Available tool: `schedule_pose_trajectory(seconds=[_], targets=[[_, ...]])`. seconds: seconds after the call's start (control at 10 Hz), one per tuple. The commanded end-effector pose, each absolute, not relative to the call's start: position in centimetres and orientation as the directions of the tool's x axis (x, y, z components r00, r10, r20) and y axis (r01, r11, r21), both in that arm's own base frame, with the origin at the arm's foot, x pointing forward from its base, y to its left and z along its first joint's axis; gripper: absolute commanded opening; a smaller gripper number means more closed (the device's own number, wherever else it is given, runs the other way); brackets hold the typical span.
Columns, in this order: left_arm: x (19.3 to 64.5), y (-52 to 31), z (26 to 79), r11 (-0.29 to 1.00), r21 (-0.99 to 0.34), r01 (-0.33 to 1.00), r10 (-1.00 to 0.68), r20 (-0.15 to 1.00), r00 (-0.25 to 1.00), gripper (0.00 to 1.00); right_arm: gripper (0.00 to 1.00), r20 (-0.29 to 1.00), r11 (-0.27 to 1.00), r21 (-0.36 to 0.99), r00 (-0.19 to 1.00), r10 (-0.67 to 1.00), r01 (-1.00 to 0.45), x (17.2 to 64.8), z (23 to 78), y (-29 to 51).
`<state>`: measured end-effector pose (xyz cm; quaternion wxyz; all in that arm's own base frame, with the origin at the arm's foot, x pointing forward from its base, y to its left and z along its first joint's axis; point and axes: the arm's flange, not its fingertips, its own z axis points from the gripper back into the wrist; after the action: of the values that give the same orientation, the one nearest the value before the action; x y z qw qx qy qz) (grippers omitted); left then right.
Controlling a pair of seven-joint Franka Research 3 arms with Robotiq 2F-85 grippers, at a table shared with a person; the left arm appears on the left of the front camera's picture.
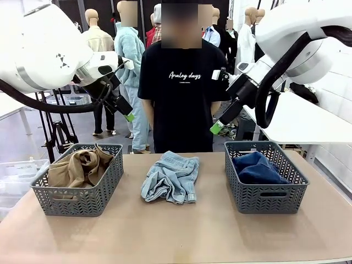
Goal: Sort the tops and bottoms.
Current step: Lift clothes from the center of the table with your right hand.
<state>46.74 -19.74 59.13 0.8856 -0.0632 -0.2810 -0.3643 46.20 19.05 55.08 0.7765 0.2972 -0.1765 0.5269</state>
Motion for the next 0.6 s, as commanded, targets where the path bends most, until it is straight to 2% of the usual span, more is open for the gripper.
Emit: schedule_pose_trajectory(seconds=[0.0,0.1,0.3,0.5], targets=[[46.8,-19.6,59.2,0.728,0.093,0.680,-0.609,0.545,0.577,1.00,1.00,0.543,0.321,0.157,0.353,0.762,-0.934,44.6,54.4,20.9],[46.8,-19.6,59.2,0.728,0.093,0.680,-0.609,0.545,0.577,1.00,1.00,0.558,0.337,0.052,0.307,0.770,-0.940,45.4,53.3,22.9],[46.8,-19.6,59.2,0.728,0.093,0.680,-0.609,0.545,0.577,1.00,1.00,0.590,0.304,0.010,0.251,0.767,-0.953,48.3,49.8,27.9],[46.8,-19.6,59.2,0.728,0.093,0.680,-0.609,0.545,0.577,1.00,1.00,0.551,0.304,-0.026,0.240,0.799,-0.952,50.1,46.4,31.8]])
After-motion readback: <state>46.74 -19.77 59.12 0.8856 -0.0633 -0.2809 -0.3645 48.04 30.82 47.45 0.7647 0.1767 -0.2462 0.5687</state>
